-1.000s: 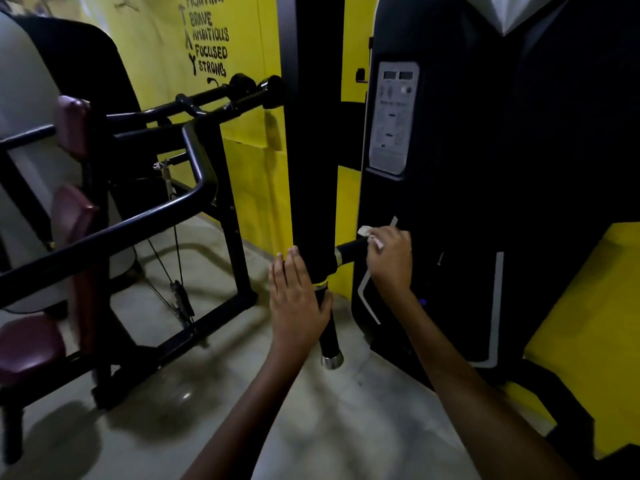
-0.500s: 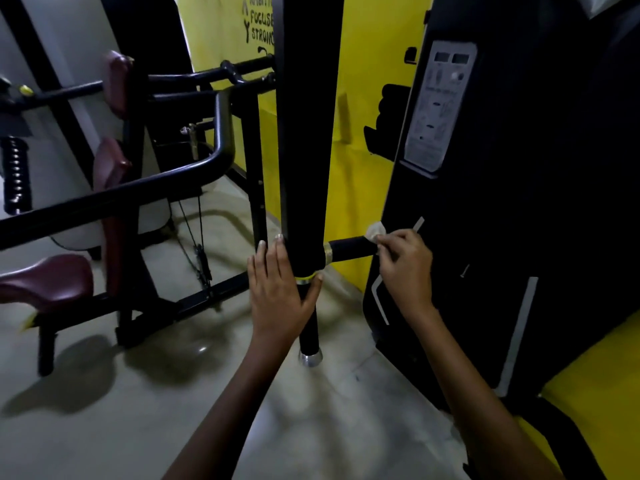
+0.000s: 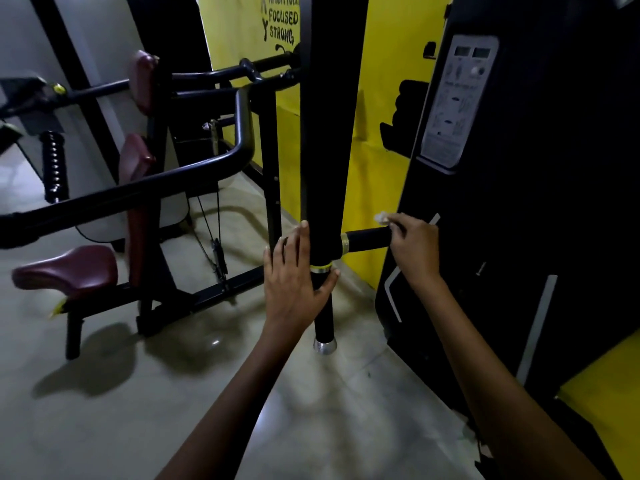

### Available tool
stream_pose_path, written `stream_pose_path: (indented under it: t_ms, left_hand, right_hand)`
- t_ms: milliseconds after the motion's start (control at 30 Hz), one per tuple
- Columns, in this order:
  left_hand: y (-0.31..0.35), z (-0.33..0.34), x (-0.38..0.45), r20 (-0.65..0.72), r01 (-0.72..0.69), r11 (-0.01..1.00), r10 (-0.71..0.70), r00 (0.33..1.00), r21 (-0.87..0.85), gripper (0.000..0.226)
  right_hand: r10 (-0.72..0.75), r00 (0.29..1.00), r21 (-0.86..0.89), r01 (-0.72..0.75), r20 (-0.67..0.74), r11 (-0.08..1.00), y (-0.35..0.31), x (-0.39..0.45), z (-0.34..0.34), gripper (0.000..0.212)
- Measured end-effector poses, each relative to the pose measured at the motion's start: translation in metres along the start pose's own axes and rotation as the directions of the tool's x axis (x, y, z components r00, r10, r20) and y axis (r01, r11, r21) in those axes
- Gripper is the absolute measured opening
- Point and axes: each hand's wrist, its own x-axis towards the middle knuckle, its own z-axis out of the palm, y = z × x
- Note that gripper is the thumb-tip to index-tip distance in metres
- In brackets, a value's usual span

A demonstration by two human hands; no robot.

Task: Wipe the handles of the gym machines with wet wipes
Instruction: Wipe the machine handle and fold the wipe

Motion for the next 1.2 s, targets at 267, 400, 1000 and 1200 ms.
stream_pose_path:
  t_ms: [267,400,1000,1200]
  left_hand:
    - [0.003,-0.002,0.0,0.006,-0.01,0.999,0.01,1.0,-0.039,0.083]
    - [0.001,-0.001,-0.002,0.023,-0.006,0.999,0.007,1.0,-0.04,0.086]
    - [0.0,0.005,-0.001,-0.008,-0.012,0.999,0.012,1.0,-0.04,0.087]
    - [-0.001,0.006,-0.002,-0.022,-0.012,1.0,0.012,1.0,-0.026,0.087]
  right_hand:
    - [-0.088,0.996,-0.16,0.083,-0.025,0.984,0.013,-0.011,0.002,0.03]
    - [-0.091,0.995,-0.15,0.095,0.029,0.984,0.006,-0.011,0.005,0.032]
    - [-0.041,0.999,-0.208,0.042,0.009,0.977,0.021,-0.011,-0.004,0.036]
    - [-0.244,0.967,-0.232,0.219,-0.081,0.948,-0.005,-0.028,0.004,0.034]
